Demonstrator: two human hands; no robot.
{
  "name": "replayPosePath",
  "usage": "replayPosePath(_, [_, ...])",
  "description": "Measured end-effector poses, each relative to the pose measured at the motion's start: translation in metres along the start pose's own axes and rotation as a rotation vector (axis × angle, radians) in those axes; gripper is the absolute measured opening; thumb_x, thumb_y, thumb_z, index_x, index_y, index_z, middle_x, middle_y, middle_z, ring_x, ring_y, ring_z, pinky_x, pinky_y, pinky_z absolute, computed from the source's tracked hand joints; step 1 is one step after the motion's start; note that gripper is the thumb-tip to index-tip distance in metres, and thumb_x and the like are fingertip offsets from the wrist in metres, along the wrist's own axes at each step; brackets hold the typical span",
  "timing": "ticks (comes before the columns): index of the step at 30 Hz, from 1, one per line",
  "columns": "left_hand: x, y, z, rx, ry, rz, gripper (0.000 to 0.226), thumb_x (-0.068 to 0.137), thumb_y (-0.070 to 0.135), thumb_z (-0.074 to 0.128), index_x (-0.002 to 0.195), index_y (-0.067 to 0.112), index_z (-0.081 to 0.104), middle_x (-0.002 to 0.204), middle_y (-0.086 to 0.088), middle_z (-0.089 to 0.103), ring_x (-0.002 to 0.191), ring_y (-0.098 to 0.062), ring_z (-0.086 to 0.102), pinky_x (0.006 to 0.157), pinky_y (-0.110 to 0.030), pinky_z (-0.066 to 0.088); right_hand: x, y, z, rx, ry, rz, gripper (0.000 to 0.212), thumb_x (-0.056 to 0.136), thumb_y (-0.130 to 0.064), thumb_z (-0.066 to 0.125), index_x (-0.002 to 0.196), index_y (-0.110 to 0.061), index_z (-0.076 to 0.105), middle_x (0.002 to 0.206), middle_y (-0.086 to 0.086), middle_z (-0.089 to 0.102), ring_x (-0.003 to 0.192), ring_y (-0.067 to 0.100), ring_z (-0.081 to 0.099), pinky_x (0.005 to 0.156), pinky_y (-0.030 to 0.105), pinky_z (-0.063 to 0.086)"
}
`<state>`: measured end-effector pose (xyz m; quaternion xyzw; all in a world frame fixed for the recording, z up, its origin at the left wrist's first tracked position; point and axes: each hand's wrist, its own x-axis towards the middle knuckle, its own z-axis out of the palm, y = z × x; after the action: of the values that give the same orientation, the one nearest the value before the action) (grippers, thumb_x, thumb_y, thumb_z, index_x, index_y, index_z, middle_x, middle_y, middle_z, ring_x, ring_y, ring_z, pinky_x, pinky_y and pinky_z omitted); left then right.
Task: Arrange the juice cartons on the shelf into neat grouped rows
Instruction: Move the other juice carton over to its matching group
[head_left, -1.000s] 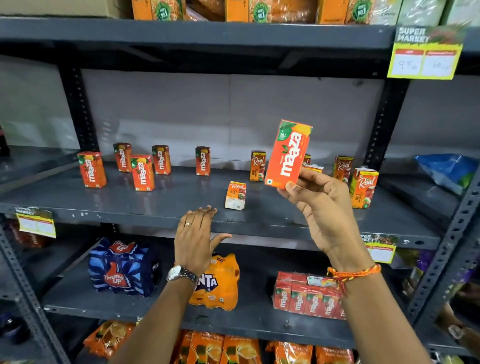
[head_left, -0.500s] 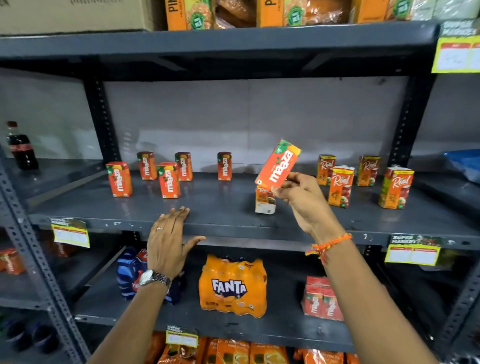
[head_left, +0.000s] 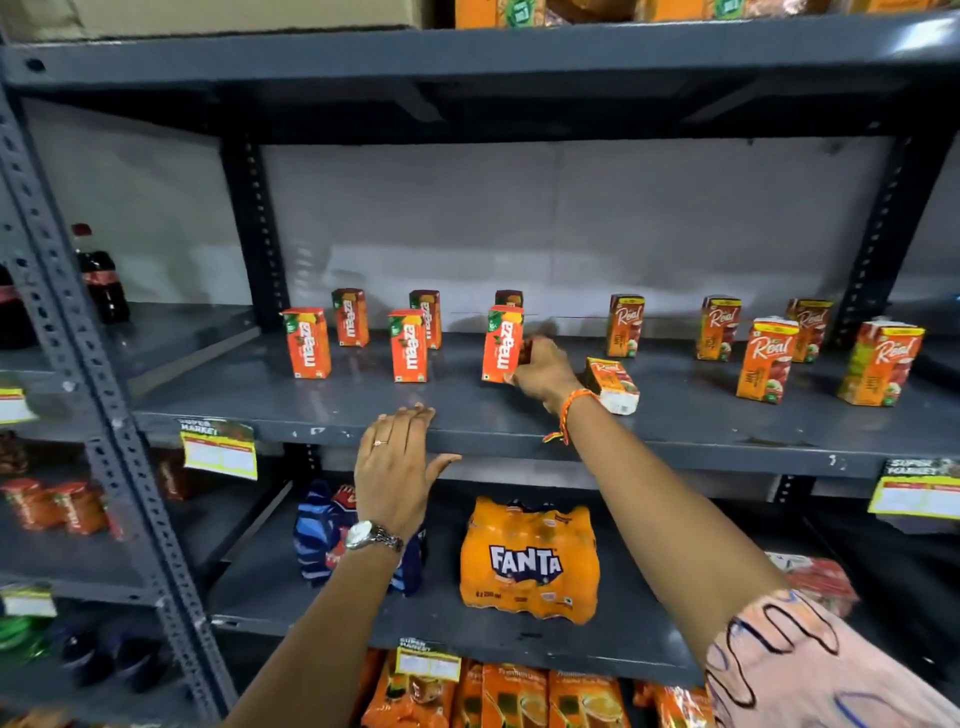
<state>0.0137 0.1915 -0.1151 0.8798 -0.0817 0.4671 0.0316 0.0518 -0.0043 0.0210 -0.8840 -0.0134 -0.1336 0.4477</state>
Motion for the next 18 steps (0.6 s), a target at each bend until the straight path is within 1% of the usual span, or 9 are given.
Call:
replayPosePath(6, [0.0,-0.001,0.006,0.008,0.02,0.002,0.066,0.089,0.065,0.043,0.129,0.014,0.056,0.126,-0.003,0.063,0.117,-0.025,0.059,0.109,-0.039,0.036,0.006,-0.004,0.013,-0.068,-0.001,0.056,0.049,0.083,-0.022,0.075,0.127,-0.005,0.06,0.13,0.016,0.064,0.121,0.035,0.06,0.105,0.042,0.044])
replayPosePath(13, [-0.001,-0.003,0.01,0.008,0.03,0.013,0.066,0.09,0.065,0.042,0.129,0.013,0.057,0.127,-0.004,0.064,0.117,-0.026,0.059,0.109,-0.039,0.035,0.007,-0.004,0.012,-0.073,-0.036,0.079,0.049,0.083,-0.024,0.075,0.126,-0.006,0.061,0.129,0.014,0.065,0.121,0.032,0.061,0.105,0.044,0.045])
replayPosePath(15, [-0.001,-0.003,0.01,-0.012,0.039,0.014,0.066,0.09,0.064,0.042,0.128,0.013,0.057,0.126,-0.005,0.064,0.117,-0.026,0.06,0.109,-0.039,0.035,0.007,-0.006,0.006,-0.082,-0.054,0.067,0.04,0.084,-0.022,0.075,0.12,-0.007,0.063,0.125,0.012,0.067,0.119,0.029,0.062,0.104,0.042,0.047])
replayPosePath(16, [-0.001,-0.003,0.01,-0.017,0.042,0.013,0.066,0.091,0.064,0.041,0.128,0.013,0.058,0.126,-0.005,0.064,0.116,-0.027,0.06,0.109,-0.039,0.034,0.009,-0.006,0.001,-0.073,-0.049,0.053,0.03,0.084,-0.018,0.074,0.111,-0.01,0.065,0.118,0.011,0.069,0.114,0.026,0.063,0.103,0.041,0.048])
replayPosePath(17, [0.0,-0.003,0.01,-0.019,0.043,0.012,0.066,0.091,0.064,0.04,0.128,0.013,0.058,0.126,-0.005,0.064,0.116,-0.026,0.06,0.109,-0.039,0.034,0.011,-0.006,-0.007,-0.044,-0.028,0.035,0.018,0.083,-0.014,0.074,0.099,-0.014,0.064,0.107,0.008,0.07,0.108,0.022,0.064,0.102,0.038,0.048])
replayPosePath(18, [0.0,-0.003,0.01,-0.021,0.043,0.01,0.066,0.091,0.064,0.04,0.128,0.013,0.058,0.126,-0.005,0.065,0.116,-0.026,0.06,0.109,-0.039,0.033,0.011,-0.006,-0.016,-0.007,0.015,0.031,0.015,0.082,-0.012,0.074,0.088,-0.018,0.061,0.094,0.004,0.068,0.1,0.02,0.064,0.1,0.036,0.049])
